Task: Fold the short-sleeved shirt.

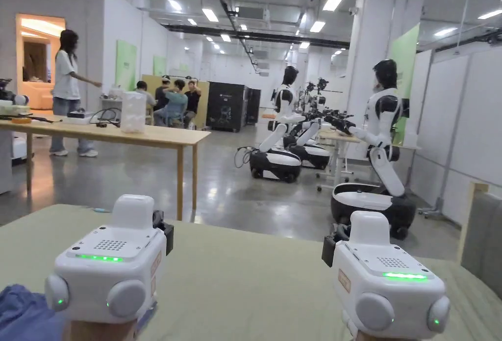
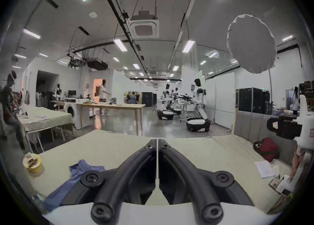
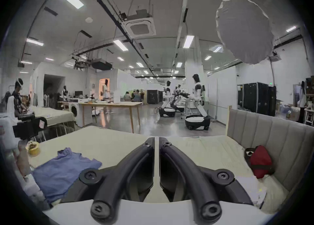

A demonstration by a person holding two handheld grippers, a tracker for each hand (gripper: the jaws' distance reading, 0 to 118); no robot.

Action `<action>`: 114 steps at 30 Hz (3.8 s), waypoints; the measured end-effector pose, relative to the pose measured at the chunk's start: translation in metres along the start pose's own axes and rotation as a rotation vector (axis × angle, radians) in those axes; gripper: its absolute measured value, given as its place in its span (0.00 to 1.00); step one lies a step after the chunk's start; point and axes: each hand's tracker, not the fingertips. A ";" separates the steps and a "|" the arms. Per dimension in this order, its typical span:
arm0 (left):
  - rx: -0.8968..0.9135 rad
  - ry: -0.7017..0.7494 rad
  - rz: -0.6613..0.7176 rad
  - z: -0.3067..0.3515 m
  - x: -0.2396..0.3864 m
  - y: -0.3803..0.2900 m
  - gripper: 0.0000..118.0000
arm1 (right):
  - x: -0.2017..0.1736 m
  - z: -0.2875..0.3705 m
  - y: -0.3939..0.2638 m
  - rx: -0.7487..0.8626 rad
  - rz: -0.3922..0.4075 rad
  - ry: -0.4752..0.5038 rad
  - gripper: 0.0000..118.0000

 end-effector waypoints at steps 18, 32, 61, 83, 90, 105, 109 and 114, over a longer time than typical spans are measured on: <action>-0.631 0.108 0.191 -0.099 -0.188 -0.109 0.24 | -0.168 -0.094 -0.077 -0.140 -0.027 0.385 0.06; -0.971 0.109 0.118 -0.272 -0.176 -0.292 0.91 | -0.148 -0.151 -0.143 -0.284 0.041 0.354 0.06; -0.556 -0.621 0.080 -0.193 0.203 -0.136 0.03 | 0.064 -0.046 -0.099 -0.233 -0.057 -0.012 0.06; -0.384 -0.529 -0.080 -0.089 0.184 -0.135 1.00 | 0.134 -0.014 -0.131 -0.301 -0.079 -0.082 0.06; -0.367 -0.319 -0.088 -0.059 0.047 -0.104 0.54 | 0.088 -0.005 -0.118 -0.263 -0.086 -0.046 0.06; -0.716 0.005 0.048 -0.112 -0.148 -0.175 0.00 | 0.061 -0.028 -0.142 -0.327 -0.061 0.004 0.06; -0.777 -0.044 0.048 -0.140 -0.131 -0.210 0.09 | 0.066 -0.045 -0.156 -0.360 -0.089 -0.002 0.06; -0.817 0.011 -0.056 -0.188 -0.111 -0.251 0.98 | 0.084 -0.052 -0.169 -0.409 -0.075 -0.041 0.06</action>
